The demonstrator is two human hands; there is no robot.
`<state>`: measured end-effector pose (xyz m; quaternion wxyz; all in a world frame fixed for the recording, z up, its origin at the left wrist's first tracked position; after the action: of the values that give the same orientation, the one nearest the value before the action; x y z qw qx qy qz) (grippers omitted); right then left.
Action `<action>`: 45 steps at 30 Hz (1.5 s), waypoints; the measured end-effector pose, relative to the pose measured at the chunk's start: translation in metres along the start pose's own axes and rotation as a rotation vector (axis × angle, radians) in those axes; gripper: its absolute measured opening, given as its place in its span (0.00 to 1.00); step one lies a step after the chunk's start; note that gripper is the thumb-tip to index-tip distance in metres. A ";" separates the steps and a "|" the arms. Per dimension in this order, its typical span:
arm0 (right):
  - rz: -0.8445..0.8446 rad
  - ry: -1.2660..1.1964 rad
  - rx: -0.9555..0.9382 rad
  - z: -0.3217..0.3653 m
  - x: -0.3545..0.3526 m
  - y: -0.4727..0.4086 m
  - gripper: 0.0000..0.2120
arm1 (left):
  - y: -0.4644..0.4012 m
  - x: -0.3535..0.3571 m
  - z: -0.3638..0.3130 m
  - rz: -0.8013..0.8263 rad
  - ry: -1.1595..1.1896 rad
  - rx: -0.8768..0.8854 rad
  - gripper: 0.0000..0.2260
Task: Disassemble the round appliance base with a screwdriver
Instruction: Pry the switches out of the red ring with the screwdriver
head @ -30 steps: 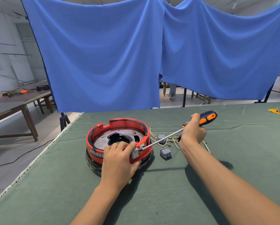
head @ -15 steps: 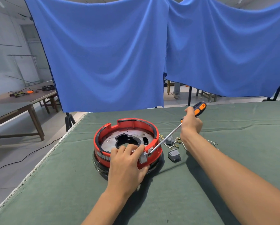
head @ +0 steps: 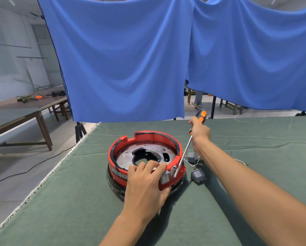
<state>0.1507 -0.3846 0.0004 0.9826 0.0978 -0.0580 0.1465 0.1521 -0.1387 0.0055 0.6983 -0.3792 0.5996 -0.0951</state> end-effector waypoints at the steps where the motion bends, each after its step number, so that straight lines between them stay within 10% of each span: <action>1: 0.033 0.041 -0.018 0.001 0.006 0.002 0.12 | -0.001 0.001 0.000 0.007 -0.002 0.008 0.26; 20: -0.326 -0.448 -0.002 -0.015 -0.110 0.045 0.15 | -0.001 0.002 0.001 -0.010 -0.077 -0.023 0.28; 45: -0.428 -0.511 0.093 -0.046 -0.126 0.054 0.12 | -0.002 0.006 -0.001 -0.008 -0.154 -0.018 0.29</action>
<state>0.0189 -0.3592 -0.0534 0.9392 0.1862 -0.2741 -0.0898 0.1537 -0.1436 0.0020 0.7385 -0.3943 0.5433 -0.0630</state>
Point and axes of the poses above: each hand's wrist, its own y-axis away from the middle knuckle, its own x-axis out of the palm, z = x × y, the point moved 8 cm from there along -y, towards the middle knuckle, and after that the axes turned 4 degrees about x, right-handed, at the moved point
